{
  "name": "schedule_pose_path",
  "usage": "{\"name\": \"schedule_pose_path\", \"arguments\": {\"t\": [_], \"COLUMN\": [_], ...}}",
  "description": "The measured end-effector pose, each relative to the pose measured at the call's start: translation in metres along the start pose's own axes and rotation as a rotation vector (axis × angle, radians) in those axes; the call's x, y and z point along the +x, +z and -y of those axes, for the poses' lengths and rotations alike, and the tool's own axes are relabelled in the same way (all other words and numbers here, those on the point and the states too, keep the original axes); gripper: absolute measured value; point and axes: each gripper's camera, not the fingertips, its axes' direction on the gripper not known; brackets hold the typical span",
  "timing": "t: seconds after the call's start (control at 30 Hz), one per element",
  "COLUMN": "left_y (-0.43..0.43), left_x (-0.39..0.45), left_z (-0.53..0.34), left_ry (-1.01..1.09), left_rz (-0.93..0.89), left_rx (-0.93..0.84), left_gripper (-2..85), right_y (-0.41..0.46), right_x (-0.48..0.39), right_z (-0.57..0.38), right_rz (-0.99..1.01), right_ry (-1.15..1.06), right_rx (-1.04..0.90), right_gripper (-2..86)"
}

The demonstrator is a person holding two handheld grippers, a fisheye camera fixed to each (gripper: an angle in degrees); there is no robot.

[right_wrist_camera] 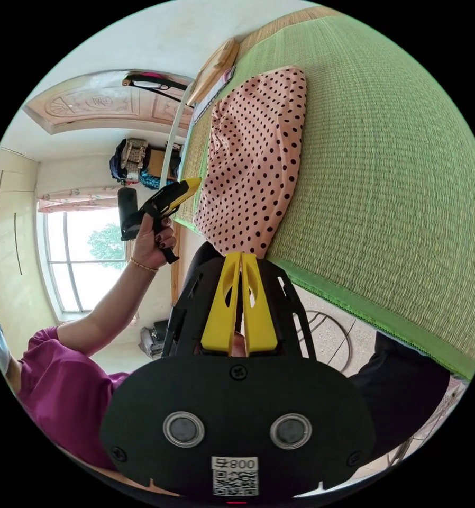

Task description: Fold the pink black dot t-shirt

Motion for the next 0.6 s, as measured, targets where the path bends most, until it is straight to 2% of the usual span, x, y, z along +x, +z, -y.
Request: {"name": "schedule_pose_path", "arguments": {"t": [0.17, 0.27, 0.43, 0.6], "left_y": [0.025, 0.024, 0.01, 0.02], "left_x": [-0.007, -0.012, 0.013, 0.052], "left_z": [0.011, 0.005, -0.025, -0.074], "left_ry": [-0.058, -0.105, -0.034, 0.097], "left_rz": [0.118, 0.06, -0.066, -0.079], "left_rx": [-0.074, -0.049, -0.001, -0.086], "left_gripper": [0.2, 0.2, 0.2, 0.2], "right_y": [0.024, 0.032, 0.032, 0.018], "right_x": [-0.005, -0.001, -0.005, -0.01], "right_z": [0.005, 0.002, -0.008, -0.036], "right_rz": [-0.064, -0.047, -0.034, -0.02], "right_ry": [0.002, 0.02, 0.017, 0.016], "right_rx": [-0.08, -0.089, -0.075, -0.018], "right_gripper": [0.0, 0.0, 0.0, 0.0]}}
